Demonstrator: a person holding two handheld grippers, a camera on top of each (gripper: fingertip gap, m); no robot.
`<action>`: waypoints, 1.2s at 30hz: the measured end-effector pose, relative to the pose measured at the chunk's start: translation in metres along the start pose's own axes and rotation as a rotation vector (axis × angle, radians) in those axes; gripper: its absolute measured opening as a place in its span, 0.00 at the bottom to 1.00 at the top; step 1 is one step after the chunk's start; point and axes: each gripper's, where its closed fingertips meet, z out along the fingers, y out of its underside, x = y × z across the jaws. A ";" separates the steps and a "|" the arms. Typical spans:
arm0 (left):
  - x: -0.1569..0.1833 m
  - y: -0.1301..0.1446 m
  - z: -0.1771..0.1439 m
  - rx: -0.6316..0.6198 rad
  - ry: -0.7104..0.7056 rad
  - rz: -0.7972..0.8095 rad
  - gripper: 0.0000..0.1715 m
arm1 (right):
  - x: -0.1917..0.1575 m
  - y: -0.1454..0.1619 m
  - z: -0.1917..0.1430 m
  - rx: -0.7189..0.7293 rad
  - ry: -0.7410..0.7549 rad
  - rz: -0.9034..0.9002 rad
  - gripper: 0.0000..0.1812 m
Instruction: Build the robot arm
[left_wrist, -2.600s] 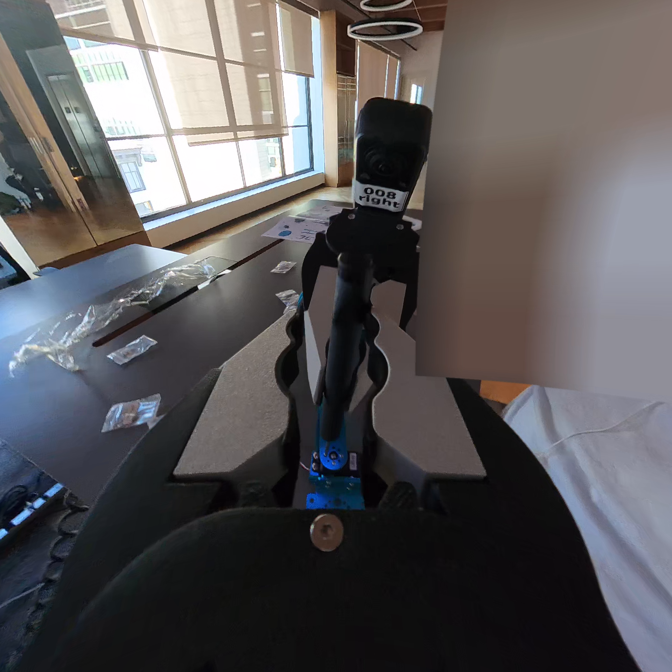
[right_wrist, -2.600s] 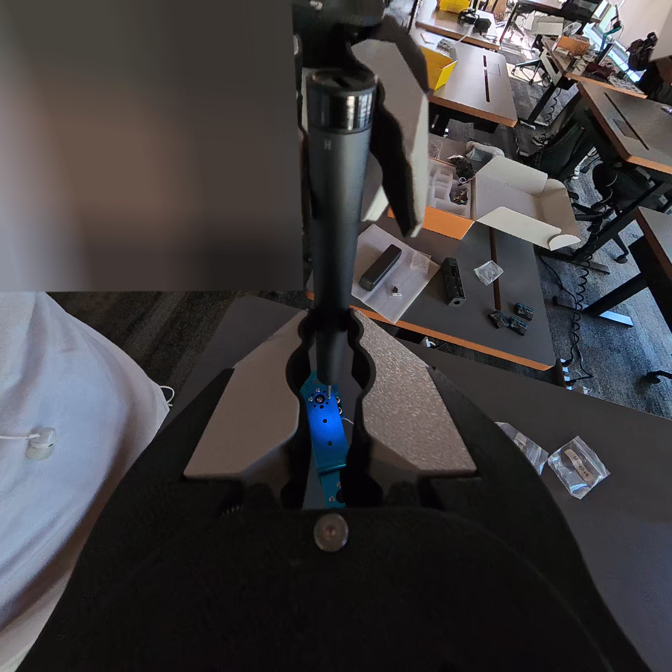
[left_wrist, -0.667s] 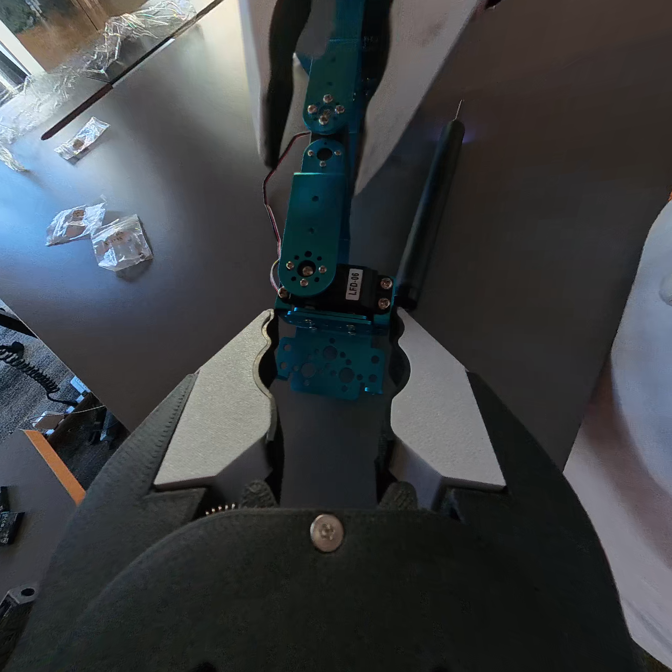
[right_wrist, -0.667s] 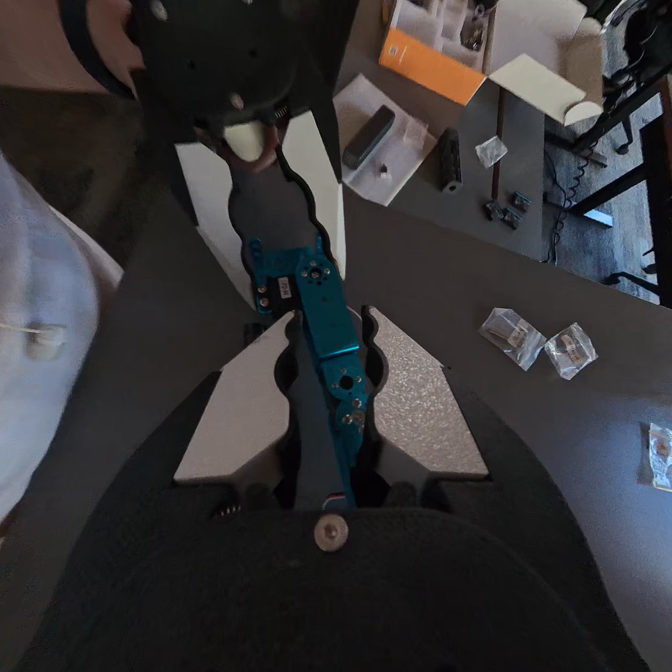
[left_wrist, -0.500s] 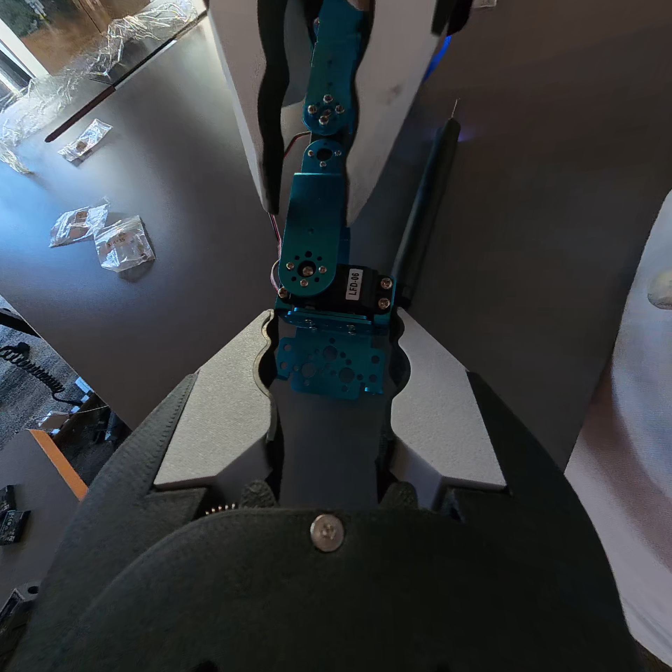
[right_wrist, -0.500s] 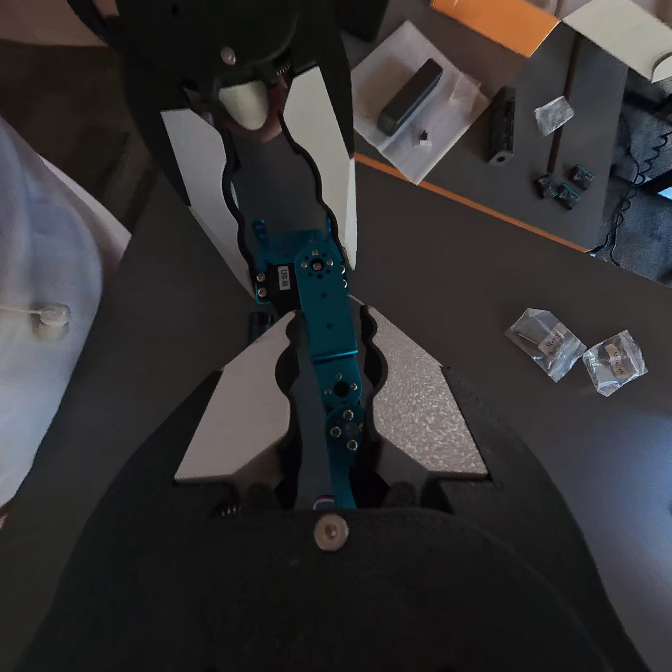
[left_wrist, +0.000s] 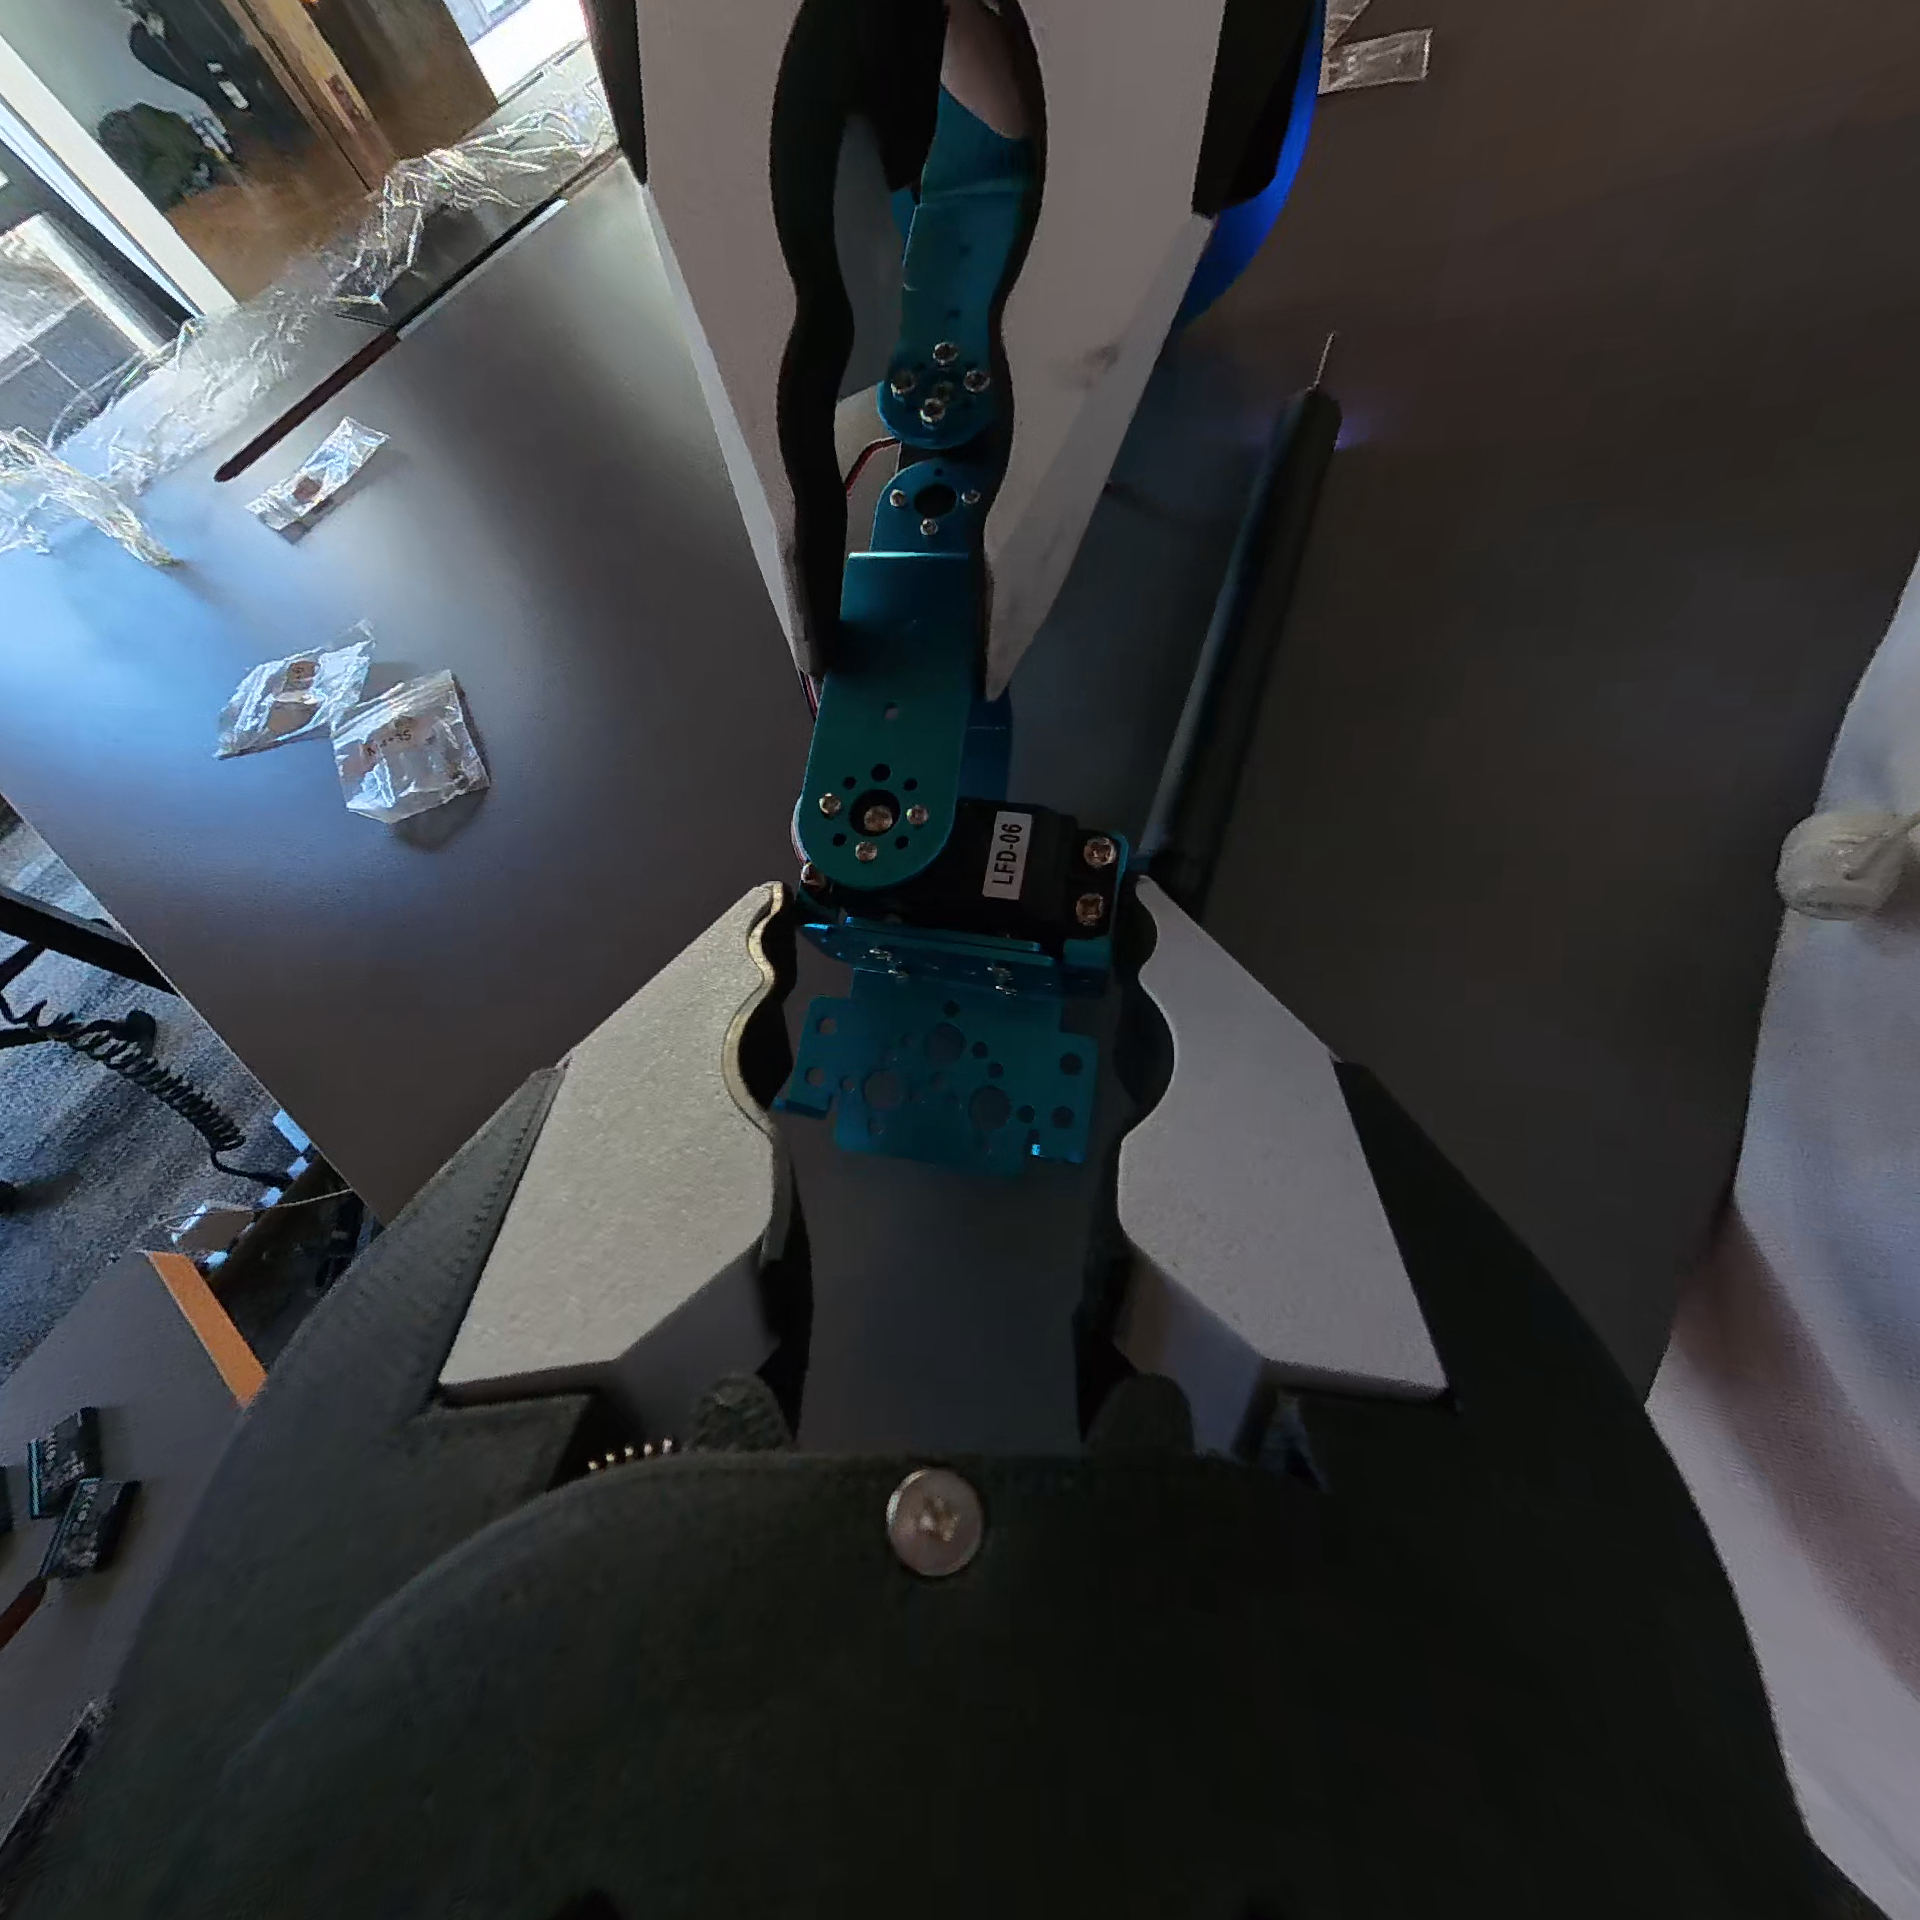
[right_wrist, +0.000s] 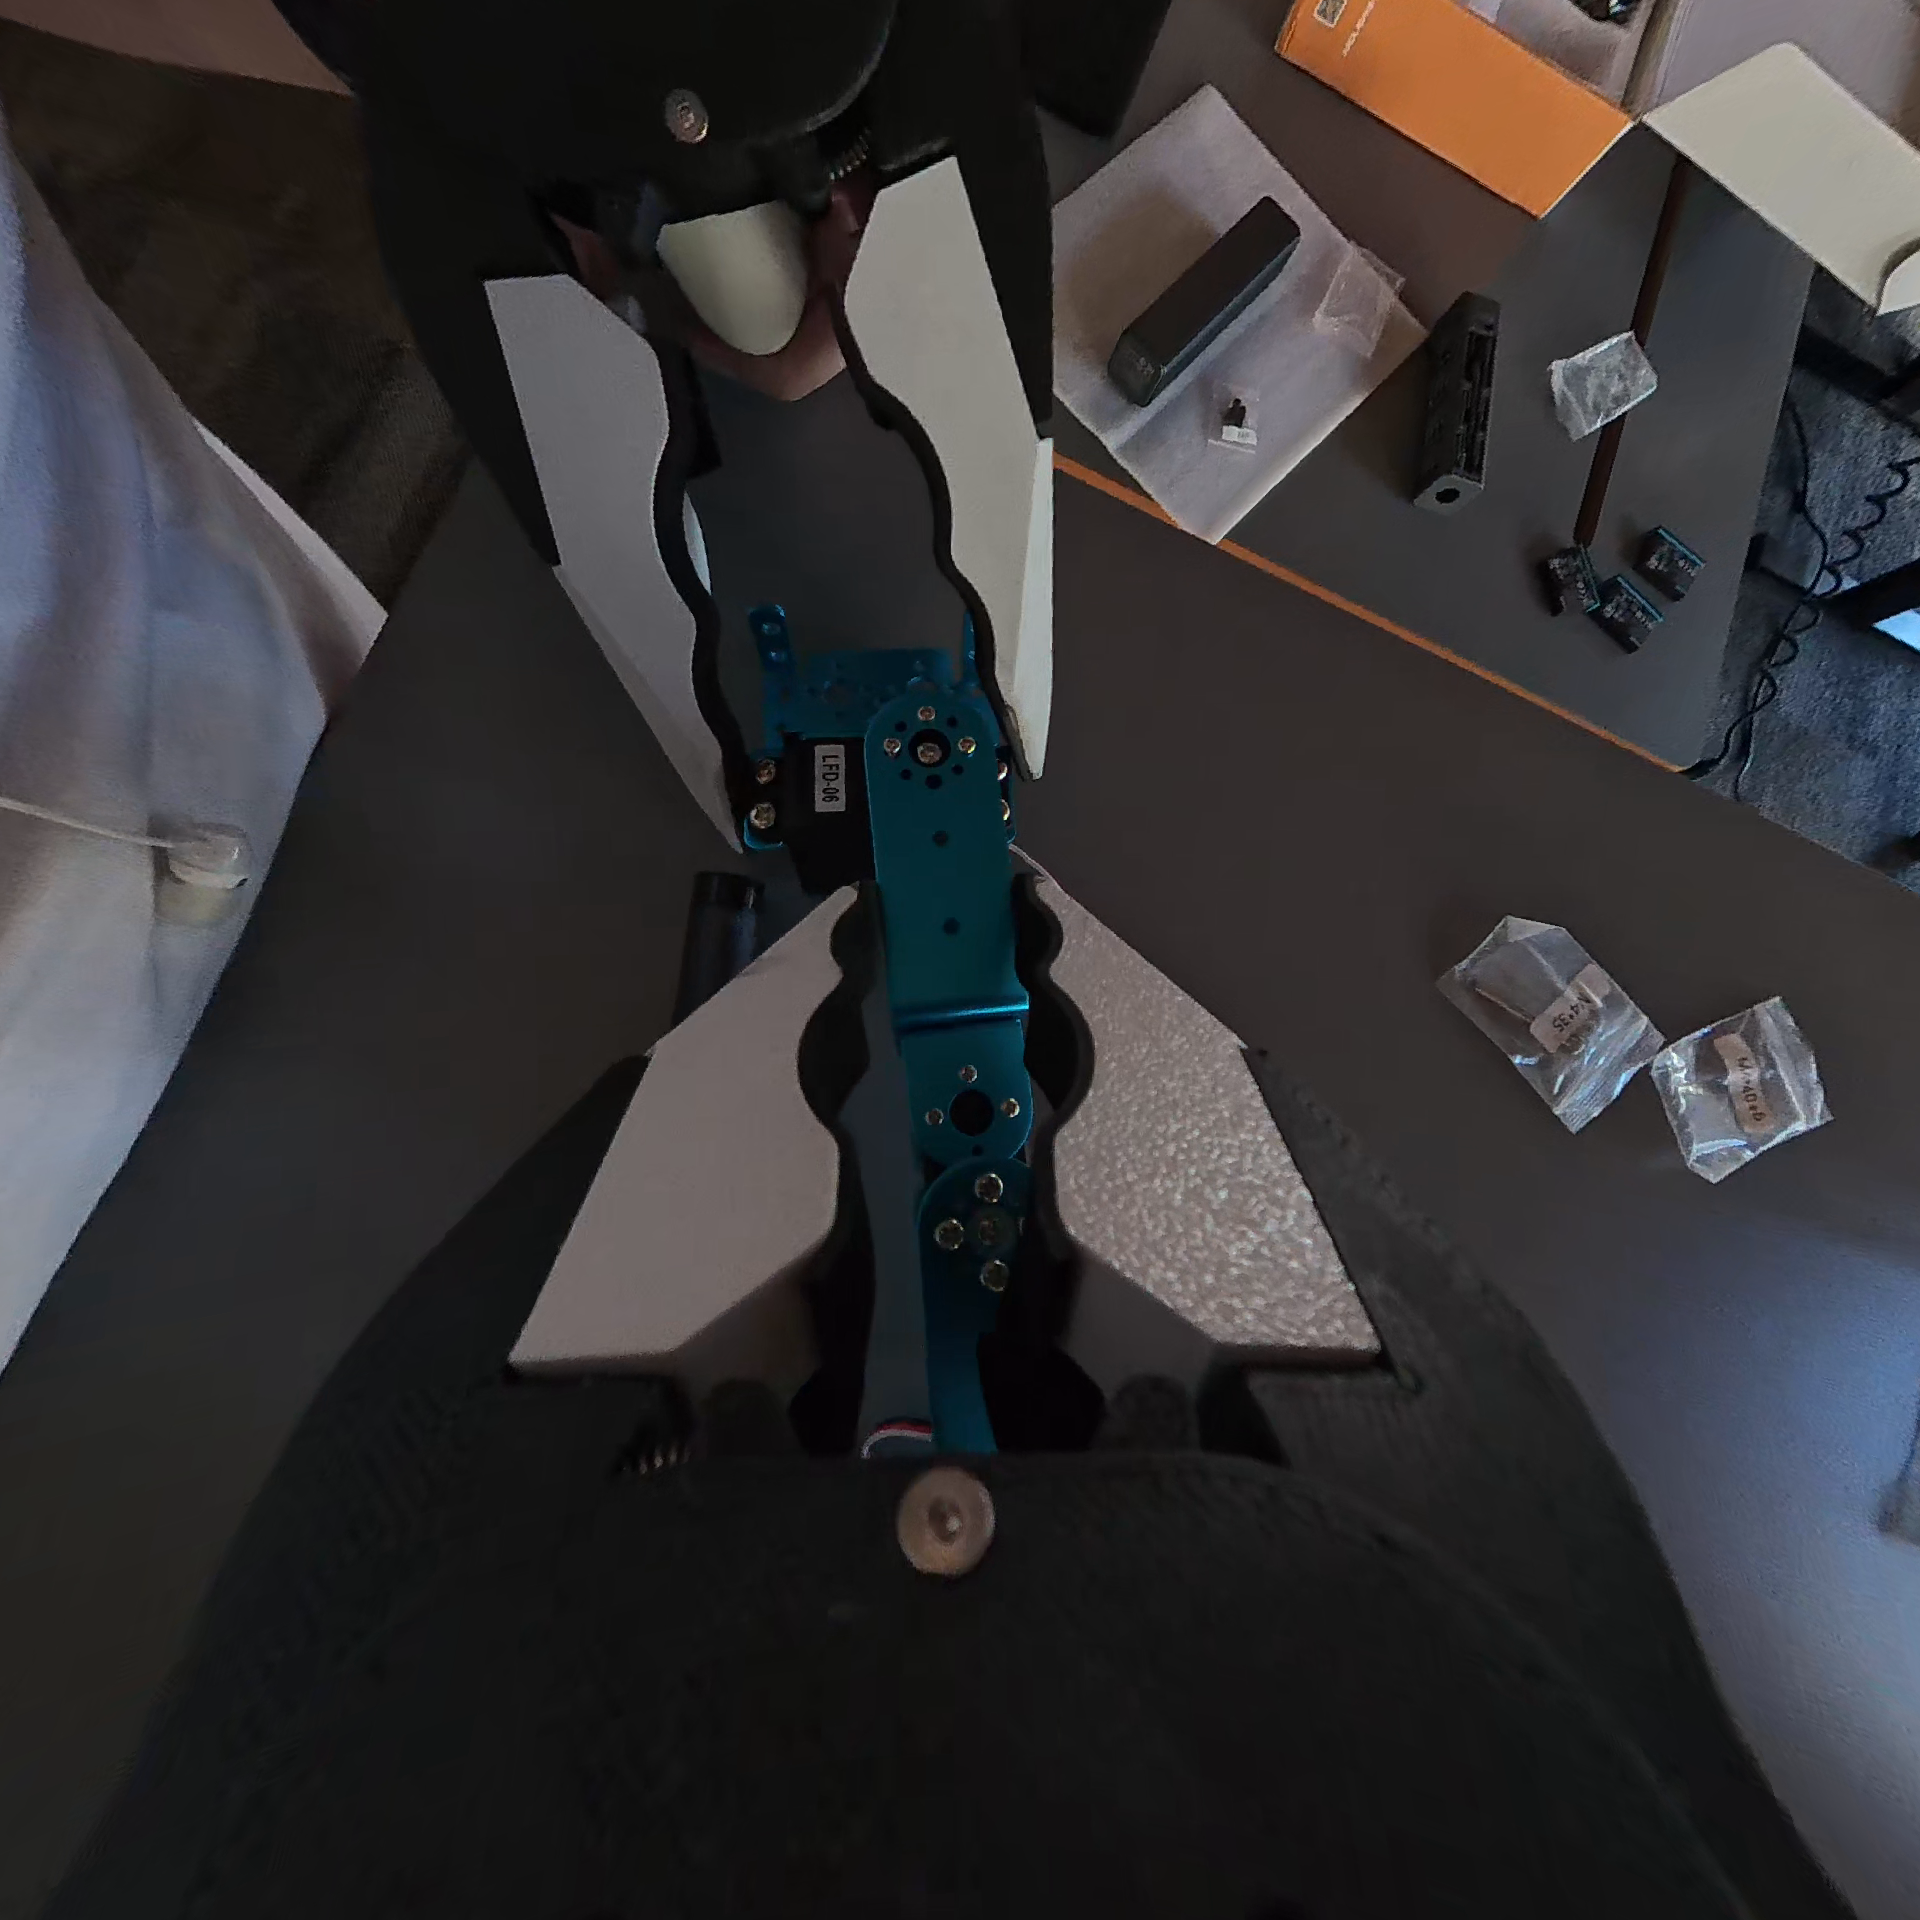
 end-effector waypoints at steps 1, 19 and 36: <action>0.000 0.000 0.000 -0.001 -0.004 0.002 0.36 | 0.000 0.000 0.000 0.003 0.005 -0.011 0.15; 0.000 0.002 0.000 -0.016 0.014 -0.051 0.36 | -0.002 0.001 -0.001 0.011 0.045 -0.067 0.15; 0.000 0.004 0.000 -0.027 0.041 -0.093 0.36 | -0.003 0.001 -0.003 0.009 0.076 -0.096 0.15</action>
